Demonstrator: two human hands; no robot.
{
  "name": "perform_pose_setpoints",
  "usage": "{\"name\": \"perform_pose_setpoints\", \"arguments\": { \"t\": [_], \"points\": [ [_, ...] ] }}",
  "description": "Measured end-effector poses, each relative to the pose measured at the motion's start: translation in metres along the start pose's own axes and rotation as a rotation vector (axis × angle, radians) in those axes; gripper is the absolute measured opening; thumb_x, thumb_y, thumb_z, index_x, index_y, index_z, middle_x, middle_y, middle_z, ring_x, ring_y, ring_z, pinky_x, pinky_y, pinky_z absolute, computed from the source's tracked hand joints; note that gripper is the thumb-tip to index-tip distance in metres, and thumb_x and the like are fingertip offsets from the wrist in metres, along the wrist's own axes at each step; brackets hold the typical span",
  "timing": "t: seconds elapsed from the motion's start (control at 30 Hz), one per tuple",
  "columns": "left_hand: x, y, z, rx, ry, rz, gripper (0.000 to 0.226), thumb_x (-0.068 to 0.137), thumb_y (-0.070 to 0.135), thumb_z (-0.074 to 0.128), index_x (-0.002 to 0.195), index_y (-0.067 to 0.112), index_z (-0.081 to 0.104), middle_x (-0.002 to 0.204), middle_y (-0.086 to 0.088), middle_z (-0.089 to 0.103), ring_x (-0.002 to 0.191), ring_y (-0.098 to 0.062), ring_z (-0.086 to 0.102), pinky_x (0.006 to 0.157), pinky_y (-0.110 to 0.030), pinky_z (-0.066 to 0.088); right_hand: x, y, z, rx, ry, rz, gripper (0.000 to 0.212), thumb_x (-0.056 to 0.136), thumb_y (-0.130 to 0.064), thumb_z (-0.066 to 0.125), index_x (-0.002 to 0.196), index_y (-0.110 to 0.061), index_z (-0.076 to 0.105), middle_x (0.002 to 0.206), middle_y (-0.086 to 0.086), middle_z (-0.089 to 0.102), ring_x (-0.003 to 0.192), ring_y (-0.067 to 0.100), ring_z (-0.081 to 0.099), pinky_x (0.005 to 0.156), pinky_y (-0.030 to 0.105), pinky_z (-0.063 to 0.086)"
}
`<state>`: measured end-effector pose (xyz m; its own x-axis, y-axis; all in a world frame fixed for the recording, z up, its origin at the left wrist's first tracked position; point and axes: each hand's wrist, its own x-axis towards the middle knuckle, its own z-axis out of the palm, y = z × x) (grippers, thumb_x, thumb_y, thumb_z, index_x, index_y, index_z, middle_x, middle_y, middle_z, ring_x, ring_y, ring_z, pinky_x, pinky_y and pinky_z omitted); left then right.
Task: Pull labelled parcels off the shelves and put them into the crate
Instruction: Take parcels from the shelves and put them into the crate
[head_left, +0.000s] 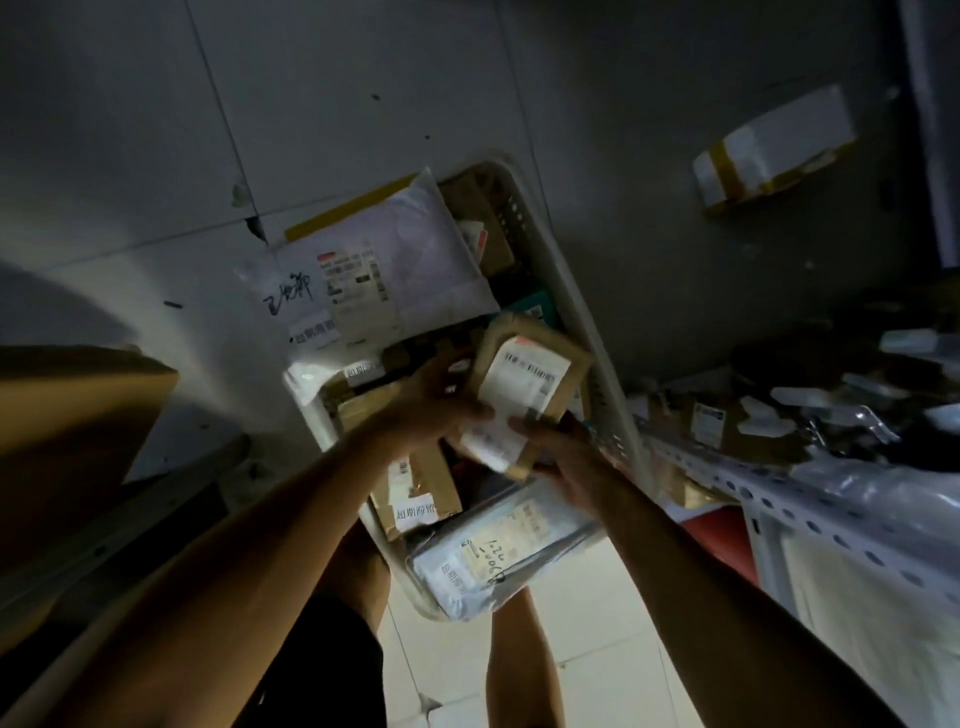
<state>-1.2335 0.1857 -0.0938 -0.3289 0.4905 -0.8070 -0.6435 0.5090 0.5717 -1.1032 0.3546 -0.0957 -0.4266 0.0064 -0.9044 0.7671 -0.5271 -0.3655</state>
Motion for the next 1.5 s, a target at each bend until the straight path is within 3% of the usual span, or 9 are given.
{"name": "perform_pose_setpoints", "arguments": {
  "t": [0.1,0.37,0.47,0.53,0.87,1.03,1.2,1.33,1.5],
  "points": [
    [0.03,0.032,-0.002,0.194,-0.019,0.107,0.059,0.083,0.017,0.076,0.136,0.032,0.055,0.123,0.003,0.068,0.11,-0.016,0.066,0.087,-0.038,0.06,0.02,-0.011,0.001,0.165,0.009,-0.024,0.08,0.067,-0.034,0.09,0.138,-0.023,0.053,0.136,0.012,0.063,0.125,0.033,0.06,0.098,0.055,0.053],
    [0.059,0.046,0.008,0.604,0.151,0.257,0.052,0.1,0.015,0.056,0.149,0.026,0.044,0.134,-0.004,0.061,0.089,-0.009,0.06,0.056,-0.005,0.046,0.054,-0.026,0.014,0.253,0.145,-0.006,0.05,0.092,-0.024,0.069,0.137,-0.018,0.049,0.138,0.016,0.059,0.127,0.033,0.057,0.103,0.049,0.051],
    [0.059,0.028,0.014,0.682,0.188,0.341,0.056,0.101,0.006,0.05,0.153,0.023,0.038,0.155,-0.006,0.041,0.132,-0.021,0.05,0.094,-0.018,0.05,0.056,-0.028,0.019,0.183,0.103,-0.029,0.027,0.098,-0.009,0.06,0.122,-0.022,0.053,0.133,0.01,0.061,0.129,0.029,0.056,0.107,0.045,0.048],
    [0.061,0.021,0.014,0.732,0.194,0.382,0.06,0.1,0.002,0.048,0.156,0.021,0.033,0.158,-0.009,0.034,0.142,-0.026,0.04,0.108,-0.036,0.047,0.056,-0.028,0.02,0.161,0.112,-0.033,0.032,0.095,-0.003,0.062,0.12,-0.021,0.053,0.135,0.01,0.06,0.132,0.029,0.054,0.111,0.046,0.044],
    [0.025,0.038,0.028,0.733,0.22,0.35,0.06,0.1,0.01,0.052,0.155,0.02,0.029,0.152,-0.009,0.045,0.139,-0.025,0.045,0.11,-0.041,0.045,0.02,-0.024,0.015,-0.009,0.116,-0.118,0.044,0.093,-0.01,0.067,0.13,-0.028,0.052,0.141,0.007,0.056,0.13,0.023,0.053,0.11,0.042,0.046],
    [-0.057,0.054,0.045,0.767,0.304,0.238,0.047,0.102,0.021,0.05,0.149,0.019,0.041,0.148,-0.011,0.05,0.133,-0.028,0.052,0.102,-0.044,0.051,-0.054,-0.035,0.022,-0.29,0.223,-0.091,0.045,0.098,-0.005,0.057,0.141,-0.016,0.049,0.118,0.01,0.065,0.117,0.033,0.063,0.104,0.048,0.051],
    [-0.178,0.086,0.095,1.311,0.296,0.135,0.054,0.094,0.017,0.06,0.146,0.02,0.047,0.148,-0.009,0.049,0.131,-0.03,0.05,0.095,-0.038,0.048,-0.171,-0.046,0.035,-0.932,0.226,-0.139,0.042,0.099,-0.022,0.059,0.139,-0.013,0.052,0.135,0.009,0.059,0.117,0.032,0.06,0.097,0.039,0.052],
    [-0.256,0.096,0.148,1.624,0.275,0.119,0.048,0.093,0.021,0.061,0.139,0.014,0.047,0.141,-0.012,0.048,0.132,-0.034,0.044,0.101,-0.044,0.04,-0.276,-0.045,0.032,-1.406,0.288,-0.249,0.04,0.1,-0.013,0.053,0.139,-0.01,0.05,0.142,0.016,0.052,0.13,0.034,0.051,0.1,0.037,0.045],
    [-0.304,0.108,0.199,1.829,0.304,0.19,0.045,0.094,0.03,0.062,0.135,0.016,0.049,0.137,-0.012,0.052,0.128,-0.034,0.048,0.101,-0.046,0.043,-0.367,-0.024,0.014,-1.574,0.488,-0.32,0.038,0.096,-0.016,0.053,0.134,-0.017,0.051,0.137,0.012,0.053,0.13,0.033,0.05,0.102,0.044,0.046]
  ]
}}
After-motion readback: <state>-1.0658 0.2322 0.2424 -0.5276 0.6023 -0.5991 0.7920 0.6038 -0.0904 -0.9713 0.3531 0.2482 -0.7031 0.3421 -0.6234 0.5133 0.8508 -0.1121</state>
